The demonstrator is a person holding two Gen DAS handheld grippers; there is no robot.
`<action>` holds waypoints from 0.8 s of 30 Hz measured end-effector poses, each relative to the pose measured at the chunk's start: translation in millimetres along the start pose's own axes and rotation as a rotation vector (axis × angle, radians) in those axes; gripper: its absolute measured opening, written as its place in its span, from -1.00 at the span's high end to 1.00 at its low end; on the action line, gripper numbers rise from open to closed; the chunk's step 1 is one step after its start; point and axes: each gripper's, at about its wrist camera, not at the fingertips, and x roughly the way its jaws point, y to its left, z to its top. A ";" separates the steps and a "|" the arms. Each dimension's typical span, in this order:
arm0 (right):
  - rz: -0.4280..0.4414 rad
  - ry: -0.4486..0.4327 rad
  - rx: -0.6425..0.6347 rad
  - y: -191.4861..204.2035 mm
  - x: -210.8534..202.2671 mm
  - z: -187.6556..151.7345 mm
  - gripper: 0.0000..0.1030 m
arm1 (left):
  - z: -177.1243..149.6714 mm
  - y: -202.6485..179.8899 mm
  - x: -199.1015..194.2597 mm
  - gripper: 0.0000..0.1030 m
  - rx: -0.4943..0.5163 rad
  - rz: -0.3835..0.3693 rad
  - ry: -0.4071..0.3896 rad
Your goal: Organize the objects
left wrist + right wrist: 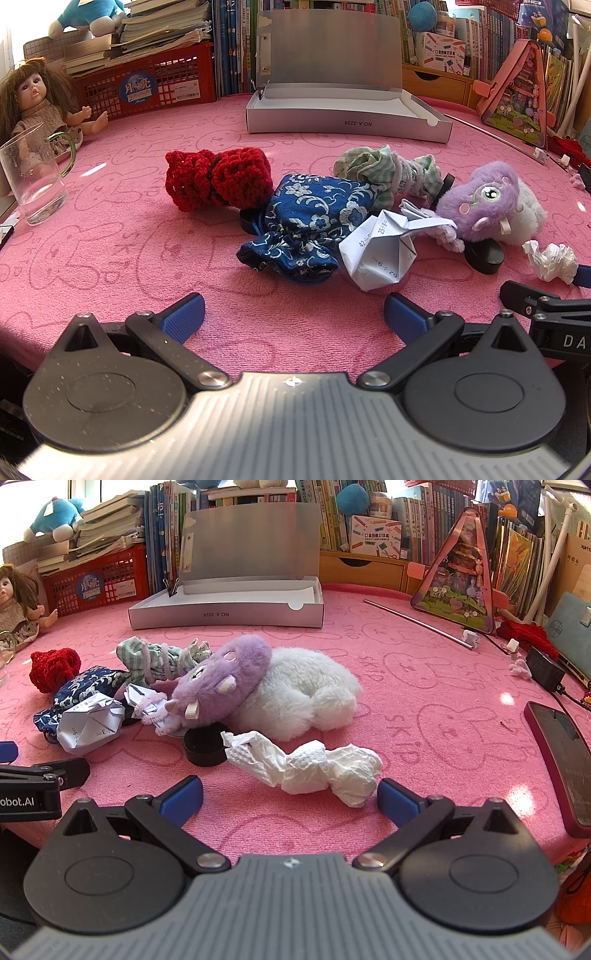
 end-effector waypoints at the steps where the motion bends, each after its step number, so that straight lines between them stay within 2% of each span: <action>1: 0.000 0.000 0.000 0.1 0.1 -0.4 -1.00 | 0.0 0.0 0.1 -1.00 0.000 0.000 0.000; 16: -0.005 -0.034 -0.001 0.1 -2.4 -2.5 -1.00 | 0.1 0.0 0.7 -1.00 0.002 -0.004 0.001; 24: -0.006 -0.052 0.001 0.7 -0.8 -3.7 -1.00 | -1.5 2.1 4.7 -1.00 0.005 -0.014 -0.038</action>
